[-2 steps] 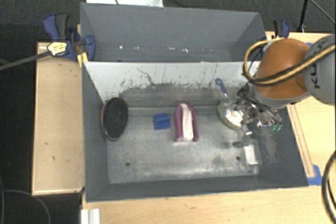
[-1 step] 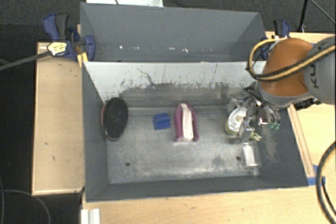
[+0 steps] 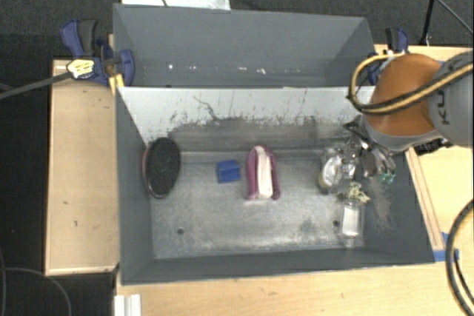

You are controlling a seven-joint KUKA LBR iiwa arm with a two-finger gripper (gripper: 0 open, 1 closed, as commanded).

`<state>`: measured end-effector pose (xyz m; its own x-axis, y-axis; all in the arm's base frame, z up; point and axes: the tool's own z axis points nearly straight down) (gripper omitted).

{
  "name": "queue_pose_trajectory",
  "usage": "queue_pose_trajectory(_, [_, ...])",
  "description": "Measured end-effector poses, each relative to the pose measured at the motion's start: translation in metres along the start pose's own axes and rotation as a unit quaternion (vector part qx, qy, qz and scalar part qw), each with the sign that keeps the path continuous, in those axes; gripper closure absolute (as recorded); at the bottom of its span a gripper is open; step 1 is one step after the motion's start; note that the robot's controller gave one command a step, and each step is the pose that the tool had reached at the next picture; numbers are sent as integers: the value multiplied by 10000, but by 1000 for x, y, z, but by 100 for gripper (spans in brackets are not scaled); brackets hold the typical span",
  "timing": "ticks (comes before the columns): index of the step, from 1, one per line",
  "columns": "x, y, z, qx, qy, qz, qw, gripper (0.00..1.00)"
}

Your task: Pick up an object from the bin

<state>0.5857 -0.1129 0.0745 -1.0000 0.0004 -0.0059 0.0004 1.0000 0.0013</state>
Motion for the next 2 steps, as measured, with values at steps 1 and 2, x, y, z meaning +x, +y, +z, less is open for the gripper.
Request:
queue_pose_trajectory(1, [9, 1, -94, 12, -25, 172, 9998, 100])
queue_pose_trajectory(2, [5, -4, -157, 16, -26, 99, 9999, 100])
